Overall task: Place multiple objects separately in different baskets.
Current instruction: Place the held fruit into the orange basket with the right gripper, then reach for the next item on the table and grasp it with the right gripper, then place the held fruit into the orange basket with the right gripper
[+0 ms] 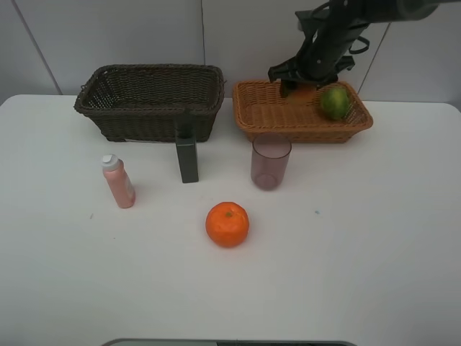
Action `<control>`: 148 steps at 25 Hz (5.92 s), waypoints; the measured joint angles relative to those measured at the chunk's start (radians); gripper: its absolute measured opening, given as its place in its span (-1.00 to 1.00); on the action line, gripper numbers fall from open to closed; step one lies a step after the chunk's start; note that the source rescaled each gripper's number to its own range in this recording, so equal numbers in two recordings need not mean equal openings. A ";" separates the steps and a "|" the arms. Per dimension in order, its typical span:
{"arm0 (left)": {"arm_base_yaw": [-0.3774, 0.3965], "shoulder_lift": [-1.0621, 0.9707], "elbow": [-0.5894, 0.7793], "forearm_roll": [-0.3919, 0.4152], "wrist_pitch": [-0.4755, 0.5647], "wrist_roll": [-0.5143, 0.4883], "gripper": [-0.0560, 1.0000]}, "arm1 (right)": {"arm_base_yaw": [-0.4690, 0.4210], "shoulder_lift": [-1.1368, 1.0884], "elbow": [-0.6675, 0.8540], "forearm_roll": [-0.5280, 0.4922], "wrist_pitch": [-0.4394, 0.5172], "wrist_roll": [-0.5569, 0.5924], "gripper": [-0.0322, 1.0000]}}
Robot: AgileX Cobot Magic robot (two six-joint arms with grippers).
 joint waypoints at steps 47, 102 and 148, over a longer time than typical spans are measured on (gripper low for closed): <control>0.000 0.000 0.000 0.000 0.000 0.000 1.00 | 0.123 -0.289 0.243 0.061 0.256 0.027 0.93; 0.000 0.000 0.000 0.000 0.000 0.000 1.00 | 0.564 -0.146 0.500 0.040 0.026 0.229 0.93; 0.000 0.000 0.000 0.000 0.000 0.000 1.00 | 0.553 -0.229 0.362 0.040 0.312 0.229 0.44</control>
